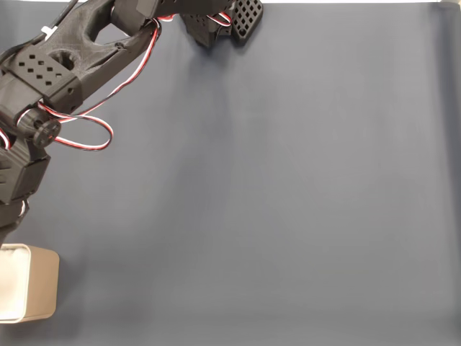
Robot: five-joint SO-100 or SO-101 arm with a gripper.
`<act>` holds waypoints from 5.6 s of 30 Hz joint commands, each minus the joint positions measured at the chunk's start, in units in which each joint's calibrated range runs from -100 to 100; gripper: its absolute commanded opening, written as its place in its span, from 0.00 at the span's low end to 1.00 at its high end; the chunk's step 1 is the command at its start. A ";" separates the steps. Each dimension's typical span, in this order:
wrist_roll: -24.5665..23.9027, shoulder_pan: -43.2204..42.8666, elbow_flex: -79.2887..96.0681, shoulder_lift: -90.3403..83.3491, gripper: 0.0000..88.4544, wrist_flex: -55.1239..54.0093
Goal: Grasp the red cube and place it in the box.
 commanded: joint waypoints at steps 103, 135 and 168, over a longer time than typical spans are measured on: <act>-2.20 -27.71 83.84 -73.96 0.00 -9.57; 1.51 -32.82 148.90 -131.41 0.00 0.84; -0.24 -34.67 160.76 -138.43 0.00 17.72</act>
